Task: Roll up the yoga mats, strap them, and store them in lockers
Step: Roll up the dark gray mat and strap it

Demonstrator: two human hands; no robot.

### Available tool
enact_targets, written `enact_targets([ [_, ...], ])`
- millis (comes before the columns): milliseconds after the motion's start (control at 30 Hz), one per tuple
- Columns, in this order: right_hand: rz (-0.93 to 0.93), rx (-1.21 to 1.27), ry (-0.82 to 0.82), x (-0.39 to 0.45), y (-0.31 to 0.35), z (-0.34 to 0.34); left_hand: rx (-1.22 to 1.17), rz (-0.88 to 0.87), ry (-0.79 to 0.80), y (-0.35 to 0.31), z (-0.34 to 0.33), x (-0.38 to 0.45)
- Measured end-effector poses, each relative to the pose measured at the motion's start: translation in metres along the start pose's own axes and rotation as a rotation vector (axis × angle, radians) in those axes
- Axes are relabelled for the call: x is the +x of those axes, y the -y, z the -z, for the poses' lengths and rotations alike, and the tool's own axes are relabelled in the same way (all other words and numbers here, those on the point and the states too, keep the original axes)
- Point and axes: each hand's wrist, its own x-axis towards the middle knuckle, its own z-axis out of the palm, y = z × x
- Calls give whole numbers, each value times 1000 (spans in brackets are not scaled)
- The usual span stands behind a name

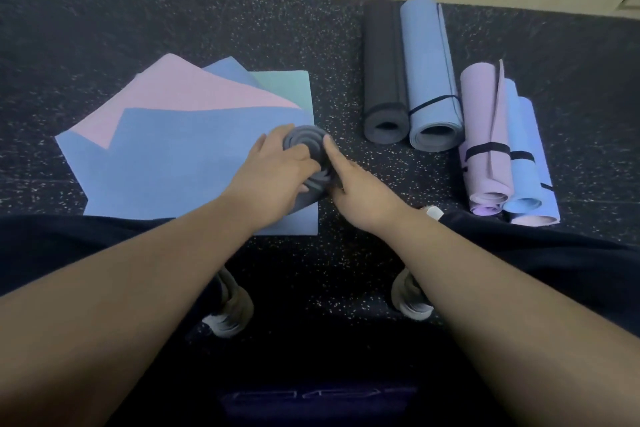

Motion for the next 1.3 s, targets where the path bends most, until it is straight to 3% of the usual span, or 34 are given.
enact_targets([
  [133,-91,45,-124,6,-15,3,-95,108,-79,-8,-10,24],
  [233,-186,39,-125,1,-33,-11,-82,177,-103,-11,-20,42],
  [367,-299,-25,72,-9,-71,-42,-70,111,-87,-24,-42,64],
  [533,-377,-133,342,-20,-117,-86,1,-162,-195,-44,-84,77],
  [700,-325,-238,600,-31,-142,-129,-23,-269,-252,-58,-116,88],
  [1000,-44,-259,943,-41,-142,-195,-55,-150,-278,-34,-112,120],
  [1167,-13,-299,1064,-48,-140,-223,-59,-160,-271,-37,-114,120],
  [1300,-8,-375,1022,-50,-137,-221,-36,-167,-247,-42,-114,114],
])
